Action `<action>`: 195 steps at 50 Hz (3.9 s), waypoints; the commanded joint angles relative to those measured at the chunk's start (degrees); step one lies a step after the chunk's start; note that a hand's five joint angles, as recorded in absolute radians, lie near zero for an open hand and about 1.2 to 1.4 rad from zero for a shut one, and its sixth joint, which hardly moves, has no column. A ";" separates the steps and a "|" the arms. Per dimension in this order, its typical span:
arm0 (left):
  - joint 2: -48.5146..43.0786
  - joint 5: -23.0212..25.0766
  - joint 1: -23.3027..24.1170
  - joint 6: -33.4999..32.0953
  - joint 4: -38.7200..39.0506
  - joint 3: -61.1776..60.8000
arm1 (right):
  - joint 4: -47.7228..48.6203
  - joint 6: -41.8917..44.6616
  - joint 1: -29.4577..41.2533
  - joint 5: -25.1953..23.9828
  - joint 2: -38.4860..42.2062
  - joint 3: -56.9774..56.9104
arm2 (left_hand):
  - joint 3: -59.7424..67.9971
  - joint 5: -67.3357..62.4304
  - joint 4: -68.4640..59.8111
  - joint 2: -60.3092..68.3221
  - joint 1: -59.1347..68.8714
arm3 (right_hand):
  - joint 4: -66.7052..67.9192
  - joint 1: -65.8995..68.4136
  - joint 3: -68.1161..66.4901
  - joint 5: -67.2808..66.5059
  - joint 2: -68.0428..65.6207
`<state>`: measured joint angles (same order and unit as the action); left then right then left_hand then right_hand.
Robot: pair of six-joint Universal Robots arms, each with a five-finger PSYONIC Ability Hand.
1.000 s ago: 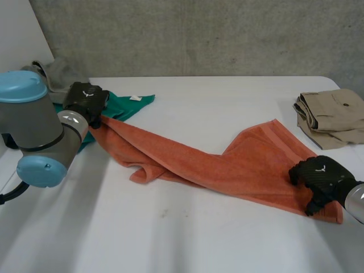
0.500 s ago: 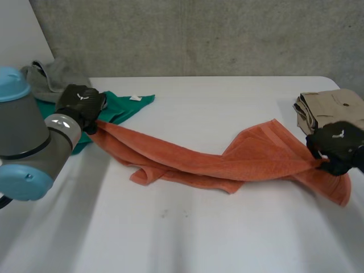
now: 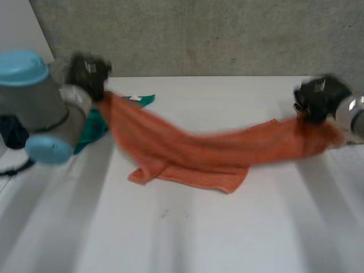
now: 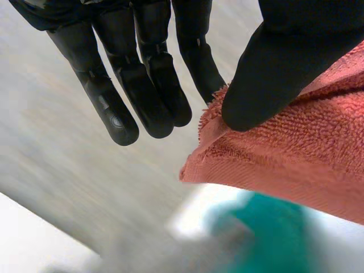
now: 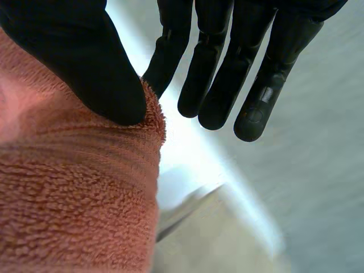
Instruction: Fold the laundry.
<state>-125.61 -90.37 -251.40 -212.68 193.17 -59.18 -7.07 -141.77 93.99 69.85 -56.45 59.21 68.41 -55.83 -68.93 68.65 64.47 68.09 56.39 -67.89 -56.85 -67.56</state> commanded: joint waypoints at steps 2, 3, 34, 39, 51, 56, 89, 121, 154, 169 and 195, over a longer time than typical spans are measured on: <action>2.03 -0.24 0.30 3.68 16.53 10.40 | 16.91 -12.55 0.23 1.17 -3.49 -10.95 | 11.59 -14.17 -11.07 11.35 15.53 | 11.91 23.61 -12.11 -13.15 -12.44; 4.30 -0.24 0.47 4.38 16.54 9.88 | 16.92 -13.78 0.23 0.65 -4.62 -11.91 | 11.59 -14.17 -11.07 11.35 15.53 | 11.91 23.61 -12.11 -13.15 -12.44; 9.51 0.55 0.30 6.49 11.18 -32.84 | 0.12 4.59 -0.92 -6.92 2.05 22.44 | 11.59 -14.17 -11.07 11.35 15.53 | -28.68 -16.98 28.48 27.44 28.15; 12.67 0.46 -0.23 6.84 9.77 -33.36 | 5.05 -8.41 -3.98 -6.92 -3.30 27.27 | 11.59 -14.17 -11.07 11.35 15.53 | -41.01 -29.32 40.81 39.77 40.48; 15.92 0.55 -0.41 7.11 9.33 -36.00 | 6.46 -13.62 -11.46 -7.27 -13.77 42.21 | 11.59 -14.17 -11.07 11.35 15.53 | -38.99 -27.30 38.80 37.76 38.47; 15.84 0.55 -0.67 7.11 9.33 -35.92 | 8.82 -9.15 -11.55 -8.76 -12.72 44.41 | 11.59 -14.17 -11.07 11.35 15.53 | -39.16 -27.47 38.96 37.93 38.64; 15.92 0.55 -1.55 7.11 9.33 -35.83 | 18.41 -1.84 -11.02 -9.38 -3.05 38.97 | 11.59 -14.17 -11.07 11.35 15.53 | -4.03 7.66 3.83 2.80 3.50; 32.53 1.34 -7.88 -17.24 -32.51 -52.35 | -30.57 28.85 -19.55 -2.26 -22.49 37.12 | 11.59 -14.17 -11.07 11.35 15.53 | 11.91 23.61 -12.11 -13.15 -12.44; -9.39 -3.58 1.00 -5.11 2.12 -5.86 | 4.87 12.14 0.22 16.20 11.80 3.02 | -58.41 55.83 58.93 -58.65 -54.47 | -58.09 -46.39 57.89 56.85 57.56; 0.00 -4.02 3.46 -6.08 3.53 -19.29 | 4.79 2.29 0.14 5.83 -5.33 20.85 | -58.41 55.83 58.93 -58.65 -54.47 | -58.09 -46.39 57.89 56.85 57.56; 13.20 -2.97 3.55 3.33 4.32 -33.28 | 14.80 5.19 -16.21 -7.27 -6.57 41.52 | -58.41 55.83 58.93 -58.65 -54.47 | -5.13 6.56 4.94 3.90 4.61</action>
<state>-112.00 -93.38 -247.85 -209.24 197.51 -92.67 4.40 -136.59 77.44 62.70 -66.91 102.32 12.46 -2.82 -11.98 11.87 11.75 30.96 27.23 -31.00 -19.93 -30.76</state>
